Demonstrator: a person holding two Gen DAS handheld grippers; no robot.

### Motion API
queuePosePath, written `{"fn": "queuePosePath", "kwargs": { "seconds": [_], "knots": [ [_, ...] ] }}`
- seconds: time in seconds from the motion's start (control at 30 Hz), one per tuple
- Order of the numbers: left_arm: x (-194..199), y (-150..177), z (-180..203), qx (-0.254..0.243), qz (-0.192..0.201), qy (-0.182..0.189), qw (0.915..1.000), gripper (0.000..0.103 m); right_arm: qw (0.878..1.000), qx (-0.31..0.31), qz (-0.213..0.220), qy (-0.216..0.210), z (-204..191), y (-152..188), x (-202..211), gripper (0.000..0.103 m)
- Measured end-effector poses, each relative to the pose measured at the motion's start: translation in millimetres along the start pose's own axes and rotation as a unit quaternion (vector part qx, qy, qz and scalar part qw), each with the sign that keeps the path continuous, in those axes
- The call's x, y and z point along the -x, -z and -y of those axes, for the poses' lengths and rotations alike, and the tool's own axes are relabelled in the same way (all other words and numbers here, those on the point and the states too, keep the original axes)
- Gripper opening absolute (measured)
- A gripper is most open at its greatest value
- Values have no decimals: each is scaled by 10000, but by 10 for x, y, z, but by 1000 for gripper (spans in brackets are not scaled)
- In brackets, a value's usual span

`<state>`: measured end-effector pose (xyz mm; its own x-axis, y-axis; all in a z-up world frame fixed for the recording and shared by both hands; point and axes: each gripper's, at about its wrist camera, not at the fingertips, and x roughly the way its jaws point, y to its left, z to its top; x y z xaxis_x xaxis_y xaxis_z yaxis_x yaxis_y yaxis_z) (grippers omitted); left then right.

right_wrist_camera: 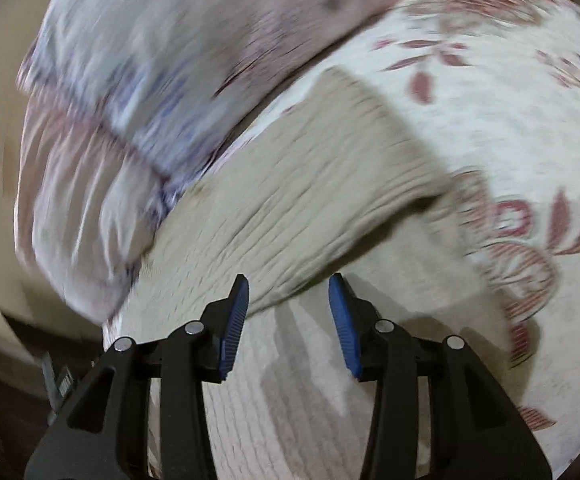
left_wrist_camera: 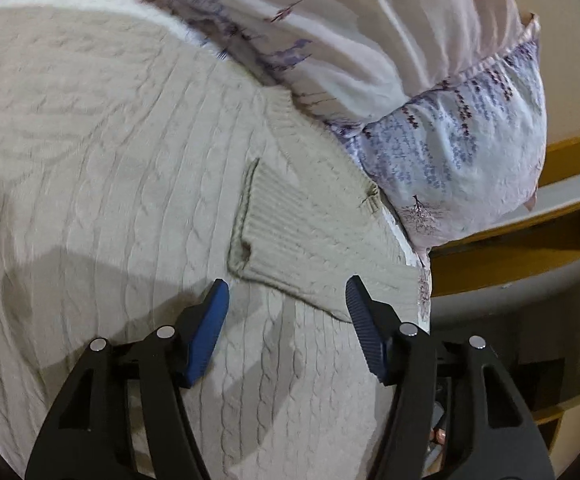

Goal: Fold small clothes
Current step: 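Fold the held side and sleeve across the sweater body, open right tool, then grasp the opposite side edge of the sweater with the left tool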

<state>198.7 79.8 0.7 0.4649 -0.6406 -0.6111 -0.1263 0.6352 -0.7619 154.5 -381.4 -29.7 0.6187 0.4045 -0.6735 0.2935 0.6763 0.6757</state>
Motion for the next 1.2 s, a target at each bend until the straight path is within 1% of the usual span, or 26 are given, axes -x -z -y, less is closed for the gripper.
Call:
{"fn": "queuePosePath", "kwargs": {
  "seconds": [0.07,0.13,0.17,0.2,0.23,0.27,0.3,0.33,0.4,0.47,0.53,0.57,0.6,0.67,0.7,0.73,0.77,0.83,0.87,0.93,0.97,1.0,1.03,1.07,1.13,1.2],
  "knots": [
    [-58,4,-19,127,-27,63,9999,61,9996,-247,147,-49,71,-30,-2,42],
    [-120,-19,-1,198,45,56,9998,60,9988,-402,274,-52,123,-35,6,41],
    [-150,-46,7,221,101,61,9997,52,9982,-477,375,-31,155,-52,26,40],
    [-181,-73,10,230,114,74,9996,40,9975,-525,463,20,182,-70,42,40],
    [-207,-94,12,247,112,80,9996,35,9971,-553,517,48,173,-78,34,36],
    [-240,-122,11,236,109,94,9996,21,9970,-554,541,82,166,-116,-1,27],
    [-282,-170,26,113,134,55,9998,7,9966,-665,479,2,161,-136,-15,19],
    [-289,-196,47,-20,175,8,9998,8,9968,-626,490,26,148,-152,-29,8],
    [-223,-224,93,-255,307,33,9992,7,9970,-488,596,-48,67,-126,11,8],
    [-116,-235,161,-580,503,-47,9970,7,9965,-204,810,-79,-56,-48,125,7],
    [-44,-244,204,-892,732,-358,9927,7,9963,-51,861,-37,-127,23,172,7],
    [-41,-252,196,-953,769,-488,9913,7,9969,18,783,61,-145,50,144,7],
    [-72,-257,168,-955,708,-614,9910,7,9975,66,687,178,-151,66,102,8],
    [-173,-237,106,-886,482,-811,9916,7,9971,167,471,566,-148,84,-18,13],
    [-198,-222,87,-888,431,-882,9912,7,9969,177,453,621,-142,101,-32,14],
    [-208,-204,58,-891,406,-925,9909,7,9964,203,488,661,-156,112,-20,21],
    [-198,-193,45,-897,417,-900,9910,7,9947,316,542,809,-211,129,29,32],
    [-170,-192,32,-866,353,-839,9921,8,9905,518,758,1026,-321,175,147,43],
    [-138,-189,24,-830,325,-787,9929,9,9875,639,893,1135,-385,204,208,43],
    [-9,-151,-11,-839,349,-643,9938,16,9828,883,1119,1177,-519,274,330,43],
    [59,-136,-33,-859,367,-574,9940,25,9815,997,1155,1155,-588,299,360,45],
    [168,-102,-81,-871,405,-495,9941,36,9811,1123,1138,1093,-662,318,361,46],
    [261,-83,-132,-865,441,-447,9943,42,9812,1269,1055,996,-733,344,345,49],
    [416,-55,-224,-835,514,-389,9944,49,9822,1505,786,805,-849,383,243,51],
    [639,-30,-372,-773,642,-348,9943,51,9824,1696,422,656,-985,453,72,51],
    [951,-4,-566,-662,906,-432,9927,51,9787,1969,79,573,-1149,552,-158,51]
  ]
}}
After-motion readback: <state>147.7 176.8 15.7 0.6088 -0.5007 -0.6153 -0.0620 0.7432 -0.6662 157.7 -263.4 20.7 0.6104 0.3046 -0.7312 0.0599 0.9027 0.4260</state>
